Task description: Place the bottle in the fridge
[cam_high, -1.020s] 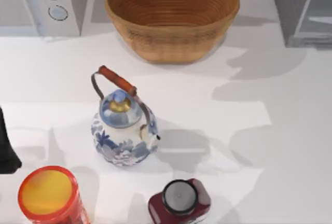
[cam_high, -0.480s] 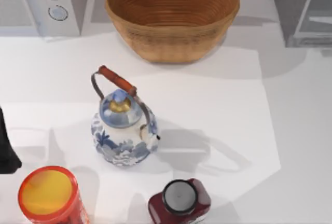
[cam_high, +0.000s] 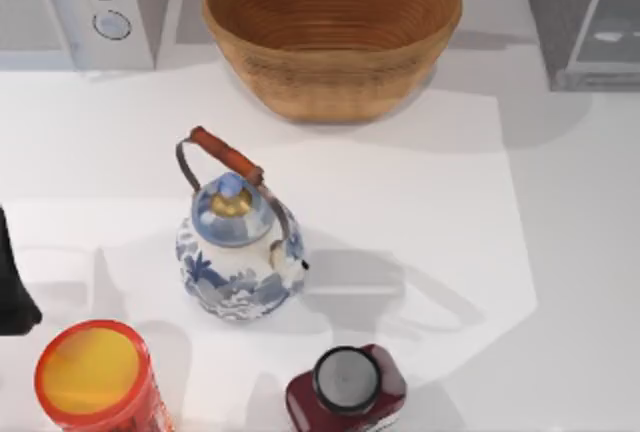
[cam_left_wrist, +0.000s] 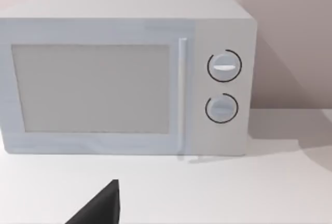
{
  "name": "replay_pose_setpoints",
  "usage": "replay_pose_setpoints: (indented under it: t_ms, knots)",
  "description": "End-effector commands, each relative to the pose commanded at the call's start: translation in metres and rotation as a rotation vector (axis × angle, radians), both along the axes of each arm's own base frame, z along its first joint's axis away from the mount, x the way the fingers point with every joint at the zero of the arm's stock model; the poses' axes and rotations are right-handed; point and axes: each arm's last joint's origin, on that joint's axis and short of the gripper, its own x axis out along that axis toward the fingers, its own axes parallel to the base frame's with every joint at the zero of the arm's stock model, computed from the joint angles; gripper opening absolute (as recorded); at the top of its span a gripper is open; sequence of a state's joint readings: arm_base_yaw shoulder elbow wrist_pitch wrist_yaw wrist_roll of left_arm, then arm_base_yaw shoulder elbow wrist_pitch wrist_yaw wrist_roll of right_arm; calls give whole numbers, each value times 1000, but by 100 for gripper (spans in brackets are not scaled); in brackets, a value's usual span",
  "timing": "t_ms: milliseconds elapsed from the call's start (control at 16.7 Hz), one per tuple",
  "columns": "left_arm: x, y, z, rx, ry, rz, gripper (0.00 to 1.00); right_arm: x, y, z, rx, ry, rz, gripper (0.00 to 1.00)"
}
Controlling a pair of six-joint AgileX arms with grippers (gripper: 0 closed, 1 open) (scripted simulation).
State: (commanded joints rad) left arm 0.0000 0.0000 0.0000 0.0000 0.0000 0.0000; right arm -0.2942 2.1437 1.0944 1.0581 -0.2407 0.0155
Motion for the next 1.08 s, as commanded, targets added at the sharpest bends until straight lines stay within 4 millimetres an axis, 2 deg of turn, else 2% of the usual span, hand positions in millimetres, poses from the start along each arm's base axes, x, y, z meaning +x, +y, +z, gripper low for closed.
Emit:
replay_pose_setpoints:
  t_ms: [540, 660, 900, 1080]
  knots:
    - [0, 0, 0, 0, 0, 0, 100, 73, 9, -7, 4, 11, 24, 1]
    - [0, 0, 0, 0, 0, 0, 100, 79, 11, -9, 3, 11, 30, 1]
    - [0, 0, 0, 0, 0, 0, 100, 80, 11, -10, 3, 11, 30, 1]
    - [0, 0, 0, 0, 0, 0, 100, 80, 11, -10, 3, 11, 30, 23]
